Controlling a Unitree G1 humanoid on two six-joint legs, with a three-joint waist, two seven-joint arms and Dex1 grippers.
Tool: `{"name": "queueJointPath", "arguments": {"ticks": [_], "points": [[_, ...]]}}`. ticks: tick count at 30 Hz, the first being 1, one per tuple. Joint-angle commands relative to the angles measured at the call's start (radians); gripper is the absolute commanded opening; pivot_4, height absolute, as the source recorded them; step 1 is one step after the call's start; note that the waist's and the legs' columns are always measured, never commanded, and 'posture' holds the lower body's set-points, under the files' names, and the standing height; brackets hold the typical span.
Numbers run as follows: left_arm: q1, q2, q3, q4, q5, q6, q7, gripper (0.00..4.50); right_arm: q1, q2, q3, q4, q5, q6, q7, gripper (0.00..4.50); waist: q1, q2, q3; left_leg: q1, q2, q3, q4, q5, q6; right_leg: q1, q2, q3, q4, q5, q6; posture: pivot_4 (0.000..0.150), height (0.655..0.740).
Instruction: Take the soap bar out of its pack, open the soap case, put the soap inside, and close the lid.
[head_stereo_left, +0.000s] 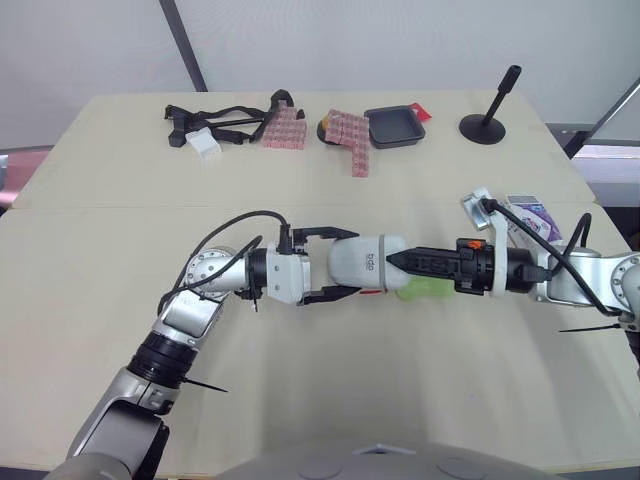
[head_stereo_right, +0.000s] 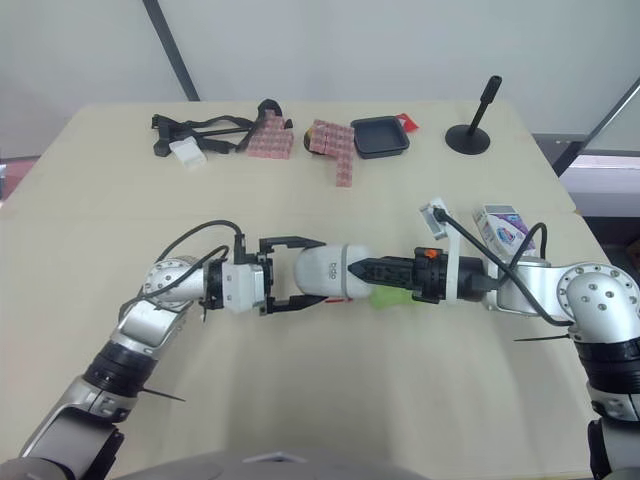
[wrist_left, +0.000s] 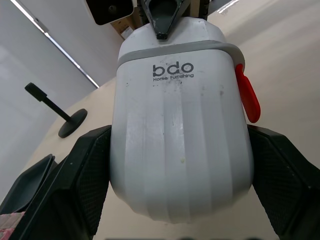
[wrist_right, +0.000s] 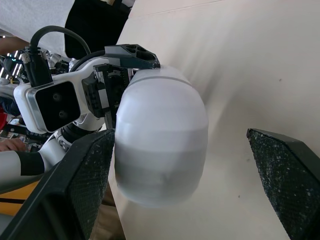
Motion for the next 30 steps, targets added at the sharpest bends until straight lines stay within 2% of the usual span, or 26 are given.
{"name": "queueJointPath", "arguments": {"ticks": [1, 7, 24, 30], "points": [[-0.015, 0.007, 0.006, -0.021, -0.014, 0.003, 0.013, 3.47, -0.007, -0.005, -0.004, -0.020, 0.044, -0.005, -0.002, 3.93, 0.000, 0.000, 0.000, 0.000, 0.000, 0.000, 0.000, 0.000, 0.000, 0.000, 0.000, 0.000, 0.000, 0.000, 0.000, 0.150, 0.7400], [-0.012, 0.007, 0.001, -0.025, -0.016, 0.017, 0.014, 3.47, -0.002, -0.003, 0.002, -0.016, 0.031, -0.002, 0.010, 2.06, 0.000, 0.000, 0.000, 0.000, 0.000, 0.000, 0.000, 0.000, 0.000, 0.001, 0.000, 0.000, -0.001, 0.000, 0.000, 0.150, 0.7400], [0.003, 0.004, -0.003, -0.043, -0.014, 0.027, 0.027, 3.47, 0.003, -0.013, 0.026, -0.004, 0.077, 0.027, 0.063, 2.02, 0.001, 0.000, 0.000, -0.001, 0.000, 0.000, 0.000, 0.000, 0.000, 0.001, 0.000, 0.000, -0.001, 0.000, 0.000, 0.150, 0.7400], [0.008, 0.004, -0.004, -0.042, -0.011, 0.021, 0.026, 3.47, 0.007, -0.036, 0.018, 0.023, 0.134, 0.038, 0.087, 2.02, 0.002, 0.000, 0.000, -0.001, 0.000, 0.000, 0.000, 0.000, 0.000, 0.001, 0.000, 0.000, -0.002, 0.000, 0.000, 0.150, 0.7400]]}}
